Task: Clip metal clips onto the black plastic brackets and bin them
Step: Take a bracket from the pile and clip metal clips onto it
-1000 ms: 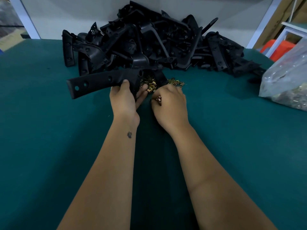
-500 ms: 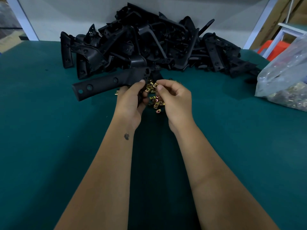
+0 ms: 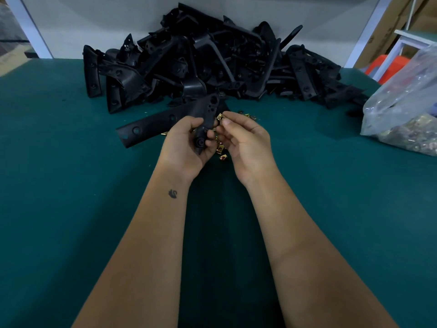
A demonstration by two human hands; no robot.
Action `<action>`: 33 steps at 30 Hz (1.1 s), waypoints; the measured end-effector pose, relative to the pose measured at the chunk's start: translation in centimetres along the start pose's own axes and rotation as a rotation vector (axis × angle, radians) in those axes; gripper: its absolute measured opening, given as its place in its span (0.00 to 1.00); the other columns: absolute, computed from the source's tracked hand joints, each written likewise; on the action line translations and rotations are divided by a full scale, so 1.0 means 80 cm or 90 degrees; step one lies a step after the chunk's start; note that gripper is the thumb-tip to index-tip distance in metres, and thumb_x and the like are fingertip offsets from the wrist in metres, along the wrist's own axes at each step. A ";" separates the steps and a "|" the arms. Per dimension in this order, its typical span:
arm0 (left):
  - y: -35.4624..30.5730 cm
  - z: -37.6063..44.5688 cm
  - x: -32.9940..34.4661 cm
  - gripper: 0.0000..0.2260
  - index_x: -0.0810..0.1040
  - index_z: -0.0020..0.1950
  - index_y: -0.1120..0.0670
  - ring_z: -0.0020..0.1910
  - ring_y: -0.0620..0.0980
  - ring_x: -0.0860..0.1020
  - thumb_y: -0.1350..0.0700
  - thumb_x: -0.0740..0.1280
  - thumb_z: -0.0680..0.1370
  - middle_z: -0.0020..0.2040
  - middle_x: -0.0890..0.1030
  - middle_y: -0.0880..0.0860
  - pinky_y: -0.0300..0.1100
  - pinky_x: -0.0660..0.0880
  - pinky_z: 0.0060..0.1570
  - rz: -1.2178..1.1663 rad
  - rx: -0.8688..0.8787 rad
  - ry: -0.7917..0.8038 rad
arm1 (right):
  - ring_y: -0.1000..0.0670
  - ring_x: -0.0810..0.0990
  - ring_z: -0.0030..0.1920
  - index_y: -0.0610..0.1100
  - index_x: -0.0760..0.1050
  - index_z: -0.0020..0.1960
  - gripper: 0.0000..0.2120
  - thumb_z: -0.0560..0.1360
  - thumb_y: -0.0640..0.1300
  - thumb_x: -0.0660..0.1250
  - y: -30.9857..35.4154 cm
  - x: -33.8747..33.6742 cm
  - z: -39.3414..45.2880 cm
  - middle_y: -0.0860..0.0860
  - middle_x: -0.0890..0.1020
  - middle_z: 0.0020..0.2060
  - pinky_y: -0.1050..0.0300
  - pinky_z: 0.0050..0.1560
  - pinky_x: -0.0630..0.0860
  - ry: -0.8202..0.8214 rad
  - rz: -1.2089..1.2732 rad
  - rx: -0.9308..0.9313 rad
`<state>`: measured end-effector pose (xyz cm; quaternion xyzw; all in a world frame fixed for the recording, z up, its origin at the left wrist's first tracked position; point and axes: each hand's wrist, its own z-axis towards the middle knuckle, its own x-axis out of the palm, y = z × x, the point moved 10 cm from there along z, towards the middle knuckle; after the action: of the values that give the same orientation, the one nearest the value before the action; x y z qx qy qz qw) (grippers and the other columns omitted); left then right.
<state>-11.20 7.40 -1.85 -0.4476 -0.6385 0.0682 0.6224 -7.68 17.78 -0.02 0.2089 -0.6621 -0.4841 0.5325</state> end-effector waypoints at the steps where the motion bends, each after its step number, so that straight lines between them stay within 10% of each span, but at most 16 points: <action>1: 0.001 0.000 0.000 0.07 0.77 0.48 0.61 0.32 0.46 0.74 0.61 0.60 0.79 0.39 0.80 0.55 0.33 0.71 0.30 0.013 0.000 0.002 | 0.51 0.82 0.38 0.39 0.80 0.48 0.07 0.76 0.30 0.67 0.001 -0.001 0.000 0.47 0.84 0.37 0.58 0.44 0.80 -0.002 0.003 -0.001; 11: 0.001 -0.002 0.001 0.08 0.80 0.48 0.60 0.32 0.44 0.76 0.60 0.62 0.79 0.40 0.81 0.53 0.32 0.72 0.31 0.098 0.005 -0.001 | 0.50 0.80 0.38 0.41 0.81 0.47 0.07 0.76 0.31 0.67 0.004 -0.009 0.002 0.46 0.83 0.38 0.49 0.51 0.77 -0.021 -0.022 -0.003; 16: 0.003 -0.003 0.002 0.10 0.76 0.58 0.60 0.33 0.44 0.74 0.59 0.60 0.79 0.45 0.78 0.53 0.34 0.72 0.32 0.122 -0.005 0.006 | 0.53 0.79 0.32 0.39 0.80 0.46 0.07 0.76 0.30 0.66 0.003 -0.008 0.000 0.47 0.82 0.35 0.57 0.35 0.80 -0.017 0.029 0.007; 33: 0.010 -0.003 0.007 0.10 0.76 0.54 0.59 0.31 0.44 0.70 0.57 0.58 0.79 0.40 0.78 0.51 0.33 0.65 0.27 0.135 -0.032 0.023 | 0.52 0.77 0.29 0.40 0.80 0.45 0.07 0.76 0.31 0.66 -0.003 -0.004 0.004 0.46 0.78 0.31 0.56 0.30 0.78 -0.001 0.068 0.017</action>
<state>-10.50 8.06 -1.89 -0.5293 -0.5776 0.1098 0.6117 -7.94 18.09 -0.40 0.1797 -0.6792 -0.4461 0.5544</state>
